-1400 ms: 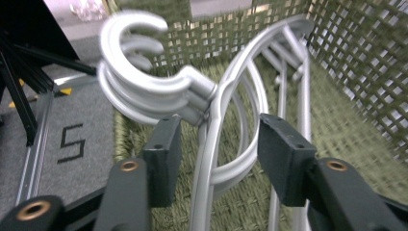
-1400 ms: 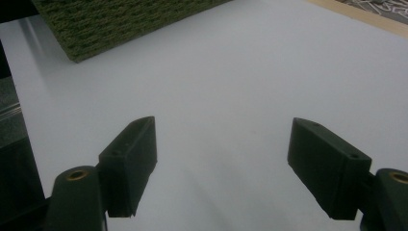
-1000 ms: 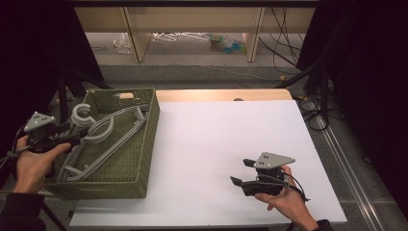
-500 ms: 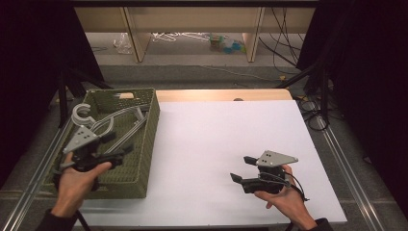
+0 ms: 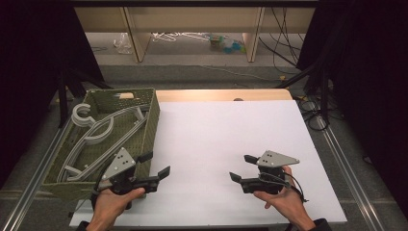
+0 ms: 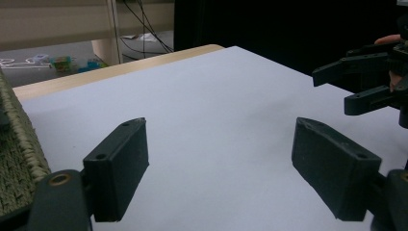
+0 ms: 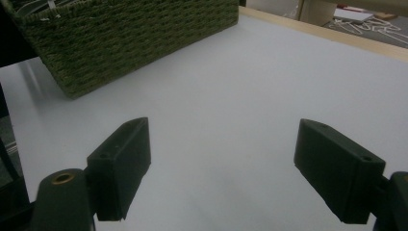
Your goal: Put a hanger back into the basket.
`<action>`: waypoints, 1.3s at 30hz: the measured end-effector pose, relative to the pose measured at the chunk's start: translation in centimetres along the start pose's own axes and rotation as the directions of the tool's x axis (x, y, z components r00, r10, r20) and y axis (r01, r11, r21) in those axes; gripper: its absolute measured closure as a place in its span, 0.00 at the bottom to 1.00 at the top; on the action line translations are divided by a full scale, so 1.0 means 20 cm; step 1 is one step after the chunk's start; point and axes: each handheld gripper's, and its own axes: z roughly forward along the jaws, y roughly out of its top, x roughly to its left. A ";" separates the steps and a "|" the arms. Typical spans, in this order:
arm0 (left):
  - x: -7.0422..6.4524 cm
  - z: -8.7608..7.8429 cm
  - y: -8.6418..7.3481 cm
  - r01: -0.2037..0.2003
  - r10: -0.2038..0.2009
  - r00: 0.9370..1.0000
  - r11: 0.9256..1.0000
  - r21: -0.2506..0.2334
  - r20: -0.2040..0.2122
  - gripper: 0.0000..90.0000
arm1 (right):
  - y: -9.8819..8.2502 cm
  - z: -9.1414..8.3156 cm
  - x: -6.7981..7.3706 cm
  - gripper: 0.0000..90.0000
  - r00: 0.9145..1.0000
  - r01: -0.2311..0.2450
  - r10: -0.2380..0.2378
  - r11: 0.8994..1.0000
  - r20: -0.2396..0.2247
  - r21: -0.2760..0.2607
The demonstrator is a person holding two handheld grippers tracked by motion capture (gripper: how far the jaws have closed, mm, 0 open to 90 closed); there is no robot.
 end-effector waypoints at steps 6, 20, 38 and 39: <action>-0.01 0.02 -0.05 0.002 -0.002 1.000 1.000 0.011 0.005 0.22 | 0.00 -0.01 0.03 0.24 1.000 0.014 -0.014 1.000 -0.005 -0.004; -0.08 -0.02 -0.10 -0.079 0.079 0.997 0.997 -0.012 0.025 0.21 | -0.07 -0.04 0.07 0.20 1.000 0.000 0.000 1.000 -0.022 0.005; -0.08 -0.03 -0.11 -0.060 0.060 0.998 0.998 -0.021 0.026 0.20 | -0.11 -0.10 0.13 0.19 1.000 0.013 -0.013 0.999 -0.014 -0.031; -0.08 -0.03 -0.11 -0.059 0.060 0.998 0.998 -0.029 0.031 0.20 | -0.11 -0.11 0.13 0.19 1.000 0.029 -0.029 0.999 0.004 -0.046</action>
